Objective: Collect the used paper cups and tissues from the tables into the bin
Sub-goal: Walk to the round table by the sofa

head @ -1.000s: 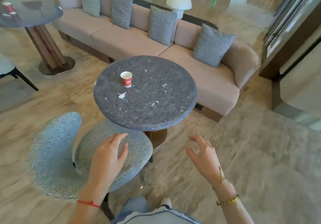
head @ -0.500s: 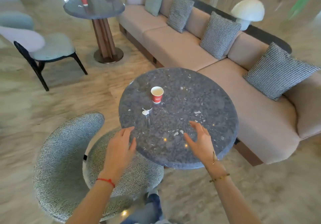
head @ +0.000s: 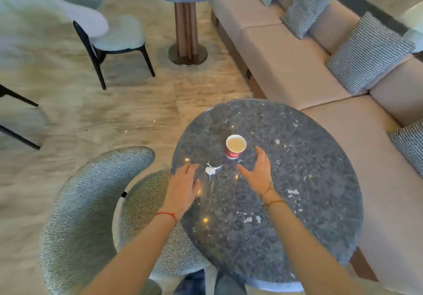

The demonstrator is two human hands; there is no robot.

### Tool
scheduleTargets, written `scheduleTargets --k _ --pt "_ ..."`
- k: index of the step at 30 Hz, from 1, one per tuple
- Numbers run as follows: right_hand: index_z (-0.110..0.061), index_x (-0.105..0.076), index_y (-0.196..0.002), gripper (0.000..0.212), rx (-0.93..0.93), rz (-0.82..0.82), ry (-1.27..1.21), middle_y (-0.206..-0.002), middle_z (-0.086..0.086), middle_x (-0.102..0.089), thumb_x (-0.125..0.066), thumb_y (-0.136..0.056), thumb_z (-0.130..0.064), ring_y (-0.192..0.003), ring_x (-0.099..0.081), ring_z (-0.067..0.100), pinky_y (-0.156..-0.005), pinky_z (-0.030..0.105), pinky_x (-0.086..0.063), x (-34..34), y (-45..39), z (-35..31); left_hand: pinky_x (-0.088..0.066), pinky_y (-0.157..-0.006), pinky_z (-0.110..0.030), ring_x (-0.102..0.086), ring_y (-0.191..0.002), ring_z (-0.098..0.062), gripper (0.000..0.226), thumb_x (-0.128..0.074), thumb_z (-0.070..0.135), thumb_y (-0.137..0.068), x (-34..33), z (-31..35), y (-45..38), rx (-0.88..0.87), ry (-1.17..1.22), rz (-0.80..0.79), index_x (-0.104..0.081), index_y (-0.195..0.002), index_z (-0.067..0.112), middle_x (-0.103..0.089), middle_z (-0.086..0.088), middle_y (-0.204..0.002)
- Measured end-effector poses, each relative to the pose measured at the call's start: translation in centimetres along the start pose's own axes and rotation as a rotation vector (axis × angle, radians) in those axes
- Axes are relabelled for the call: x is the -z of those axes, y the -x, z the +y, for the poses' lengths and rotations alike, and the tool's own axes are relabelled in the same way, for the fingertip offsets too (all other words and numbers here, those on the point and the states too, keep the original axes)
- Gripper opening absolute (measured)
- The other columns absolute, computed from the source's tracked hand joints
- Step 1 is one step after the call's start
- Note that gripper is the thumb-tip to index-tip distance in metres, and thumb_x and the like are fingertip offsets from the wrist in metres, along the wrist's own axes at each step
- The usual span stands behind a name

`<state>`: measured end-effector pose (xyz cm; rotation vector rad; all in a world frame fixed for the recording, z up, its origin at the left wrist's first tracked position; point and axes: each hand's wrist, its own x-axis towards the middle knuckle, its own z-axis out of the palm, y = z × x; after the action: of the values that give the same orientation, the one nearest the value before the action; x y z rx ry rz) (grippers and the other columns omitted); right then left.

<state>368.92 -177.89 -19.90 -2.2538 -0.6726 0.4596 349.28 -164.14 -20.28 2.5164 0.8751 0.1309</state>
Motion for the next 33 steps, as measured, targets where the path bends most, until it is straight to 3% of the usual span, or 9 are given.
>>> scheduleTargets --k 3,9,14,23,26,30,33 --pt "-0.007 -0.018 -0.148 0.095 -0.006 -0.061 -0.001 -0.151 0.013 -0.028 -0.075 -0.078 -0.036 -0.14 -0.024 0.03 -0.113 0.04 -0.021 -0.9 -4.1 0.7 -0.042 -0.101 -0.039 -0.045 -0.126 -0.021 0.046 -0.05 0.02 -0.096 -1.7 0.2 -2.0 0.077 0.03 -0.026 -0.043 -0.14 0.014 -0.048 -0.003 -0.139" --pt "-0.01 -0.023 -0.147 0.1 0.046 -0.168 -0.056 -0.15 0.011 -0.031 -0.083 -0.07 -0.032 -0.137 -0.03 0.028 -0.11 0.042 -0.028 -2.5 -9.4 2.2 -0.043 -0.099 -0.037 -0.042 -0.127 -0.021 0.045 -0.049 0.02 -0.096 -4.9 1.1 -5.7 0.171 0.042 -0.062 -0.041 -0.14 0.017 -0.045 -0.002 -0.141" --pt "-0.008 -0.046 -0.129 0.076 0.124 -0.215 -0.131 -0.127 0.011 -0.051 -0.086 -0.066 -0.021 -0.118 -0.049 0.029 -0.097 0.047 -0.046 -3.5 -11.1 3.5 -0.044 -0.095 -0.035 -0.042 -0.125 -0.021 0.047 -0.053 0.017 -0.093 -7.0 1.3 -7.6 0.202 0.022 -0.096 -0.043 -0.139 0.018 -0.046 -0.001 -0.139" --pt "-0.012 -0.047 -0.121 0.066 0.168 -0.252 -0.167 -0.118 0.006 -0.052 -0.085 -0.068 -0.022 -0.109 -0.053 0.023 -0.087 0.038 -0.052 -3.8 -11.9 4.8 -0.047 -0.094 -0.032 -0.042 -0.124 -0.021 0.033 -0.054 0.013 -0.093 -9.8 2.3 -8.4 0.271 -0.011 -0.097 -0.057 -0.126 0.015 -0.049 -0.003 -0.135" --pt "-0.011 -0.047 -0.121 0.066 0.168 -0.267 -0.171 -0.118 0.006 -0.053 -0.085 -0.068 -0.021 -0.108 -0.054 0.022 -0.085 0.029 -0.05 -3.6 -12.0 4.9 -0.049 -0.081 -0.029 -0.048 -0.113 -0.021 0.021 -0.054 0.011 -0.093 -9.9 2.8 -8.3 0.293 0.018 -0.075 -0.062 -0.113 0.011 -0.055 -0.004 -0.121" --pt "-0.012 -0.046 -0.121 0.065 0.16 -0.274 -0.173 -0.117 0.006 -0.053 -0.084 -0.069 -0.021 -0.107 -0.054 0.02 -0.083 0.034 -0.053 -2.9 -11.7 4.9 -0.045 -0.072 -0.03 -0.05 -0.1 -0.022 0.011 -0.056 0.008 -0.092 -9.6 3.3 -7.1 0.31 0.105 -0.03 -0.063 -0.1 0.008 -0.059 -0.005 -0.105" --pt "-0.016 -0.043 -0.124 0.069 0.189 -0.272 -0.178 -0.12 0.003 -0.05 -0.084 -0.069 -0.019 -0.108 -0.053 0.019 -0.08 0.021 -0.051 -1.9 -10.9 5.0 -0.039 -0.068 -0.026 -0.051 -0.095 -0.022 0.008 -0.058 0.007 -0.09 -8.9 3.6 -5.6 0.33 0.161 0.012 -0.062 -0.098 0.008 -0.06 -0.004 -0.099"
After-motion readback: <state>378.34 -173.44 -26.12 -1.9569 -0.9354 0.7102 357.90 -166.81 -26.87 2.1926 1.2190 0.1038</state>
